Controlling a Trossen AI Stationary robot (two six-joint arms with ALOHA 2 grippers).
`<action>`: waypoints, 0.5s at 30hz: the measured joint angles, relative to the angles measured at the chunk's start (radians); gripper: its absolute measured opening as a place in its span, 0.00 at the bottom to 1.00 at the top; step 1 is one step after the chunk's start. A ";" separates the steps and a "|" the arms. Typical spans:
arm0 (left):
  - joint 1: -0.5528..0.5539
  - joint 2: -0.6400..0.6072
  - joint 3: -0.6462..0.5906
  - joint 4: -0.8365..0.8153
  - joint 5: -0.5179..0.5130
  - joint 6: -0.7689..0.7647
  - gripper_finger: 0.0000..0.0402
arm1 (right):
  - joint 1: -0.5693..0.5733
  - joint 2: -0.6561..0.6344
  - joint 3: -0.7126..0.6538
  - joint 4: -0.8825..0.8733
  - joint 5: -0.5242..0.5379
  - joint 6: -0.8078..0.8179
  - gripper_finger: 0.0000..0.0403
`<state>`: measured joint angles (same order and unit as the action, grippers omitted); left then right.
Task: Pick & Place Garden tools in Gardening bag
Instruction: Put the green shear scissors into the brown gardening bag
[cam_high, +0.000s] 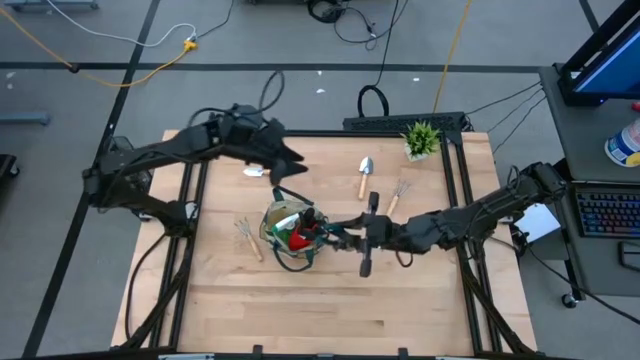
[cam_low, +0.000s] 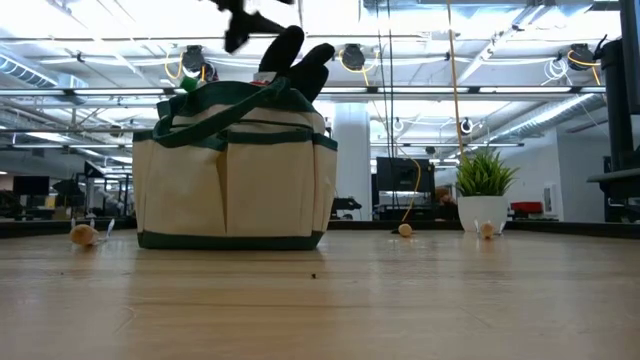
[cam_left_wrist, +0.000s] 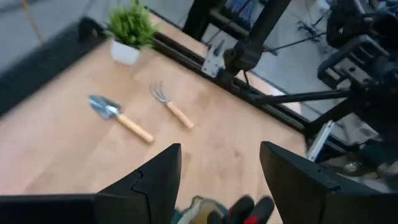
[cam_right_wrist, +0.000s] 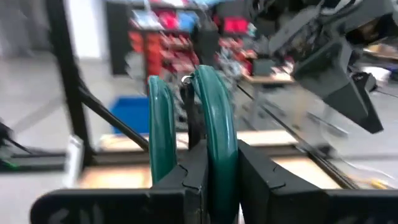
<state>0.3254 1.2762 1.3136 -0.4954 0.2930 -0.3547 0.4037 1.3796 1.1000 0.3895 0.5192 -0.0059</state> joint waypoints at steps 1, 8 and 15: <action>-0.012 -0.025 0.000 -0.013 -0.027 0.012 0.56 | -0.007 0.000 0.000 0.029 -0.032 0.000 0.11; -0.114 -0.187 -0.049 -0.072 -0.177 0.021 0.56 | -0.087 0.003 0.000 0.177 -0.303 0.024 0.11; -0.212 -0.356 -0.267 0.030 -0.269 -0.046 0.56 | -0.214 0.004 0.000 0.248 -0.700 0.106 0.11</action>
<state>0.1138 0.9205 1.0461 -0.4649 0.0244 -0.4008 0.1899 1.3834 1.1000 0.6380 -0.1805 0.0998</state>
